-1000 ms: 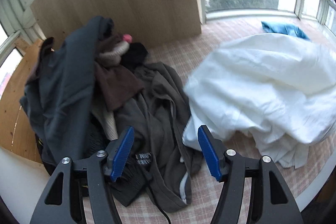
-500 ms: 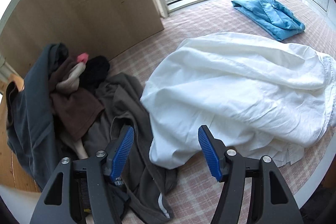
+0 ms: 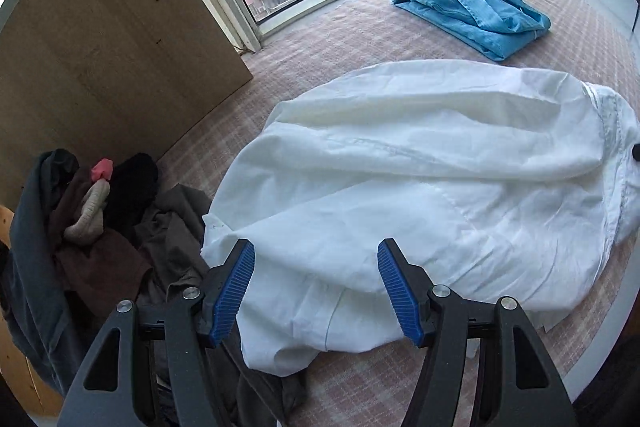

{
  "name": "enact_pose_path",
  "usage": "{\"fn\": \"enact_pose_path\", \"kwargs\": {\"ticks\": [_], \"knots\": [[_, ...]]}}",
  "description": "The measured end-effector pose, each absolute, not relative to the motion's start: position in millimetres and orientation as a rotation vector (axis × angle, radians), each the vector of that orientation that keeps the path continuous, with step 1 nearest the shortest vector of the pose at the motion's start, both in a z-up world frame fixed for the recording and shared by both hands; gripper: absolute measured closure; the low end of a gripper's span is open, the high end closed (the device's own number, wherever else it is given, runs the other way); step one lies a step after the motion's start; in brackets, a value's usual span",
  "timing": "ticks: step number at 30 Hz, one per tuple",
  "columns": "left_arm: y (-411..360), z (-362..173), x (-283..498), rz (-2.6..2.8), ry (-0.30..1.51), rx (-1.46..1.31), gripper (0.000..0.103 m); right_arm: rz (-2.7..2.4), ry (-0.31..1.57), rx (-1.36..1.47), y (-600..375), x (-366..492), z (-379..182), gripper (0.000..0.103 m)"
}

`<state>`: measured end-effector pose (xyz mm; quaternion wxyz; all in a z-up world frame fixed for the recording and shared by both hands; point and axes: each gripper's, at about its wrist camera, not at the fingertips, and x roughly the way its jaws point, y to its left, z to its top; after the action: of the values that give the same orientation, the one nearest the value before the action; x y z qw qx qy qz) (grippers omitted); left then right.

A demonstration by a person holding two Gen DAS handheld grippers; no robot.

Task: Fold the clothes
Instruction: 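Lay the white shirt flat on the mat and open the right gripper, then grasp the collar of the white shirt with the right gripper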

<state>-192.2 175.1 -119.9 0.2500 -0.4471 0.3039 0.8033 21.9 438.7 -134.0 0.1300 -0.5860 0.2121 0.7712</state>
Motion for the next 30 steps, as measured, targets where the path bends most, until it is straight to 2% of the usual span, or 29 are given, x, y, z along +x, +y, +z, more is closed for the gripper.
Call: {"fn": "enact_pose_path", "kwargs": {"ticks": [3,5,7,16,17,19,26,30], "knots": [[188,-114,-192,2.191,0.857,-1.144,0.040,2.239,0.596,-1.697,438,21,-133,0.091],[197,-122,-193,2.160,0.883,-1.146,0.038,2.235,0.579,-1.681,440,20,-133,0.087],[200,-137,-192,2.127,0.897,-1.176,0.038,2.225,0.595,-1.665,445,18,-136,0.078],[182,-204,-167,2.027,0.932,-1.343,0.038,2.245,0.672,-1.612,459,4,-139,0.076],[180,-204,-165,2.033,0.924,-1.345,0.038,2.271,0.690,-1.606,458,1,-136,0.077],[174,-197,-164,2.052,0.904,-1.340,0.038,2.356,0.706,-1.608,446,-9,-122,0.097],[132,-149,-160,2.227,0.801,-1.299,0.038,2.735,0.471,-1.559,369,-81,-32,0.098],[86,-121,-154,2.367,0.691,-1.304,0.038,2.931,0.458,-1.617,314,-152,10,0.098]]}}
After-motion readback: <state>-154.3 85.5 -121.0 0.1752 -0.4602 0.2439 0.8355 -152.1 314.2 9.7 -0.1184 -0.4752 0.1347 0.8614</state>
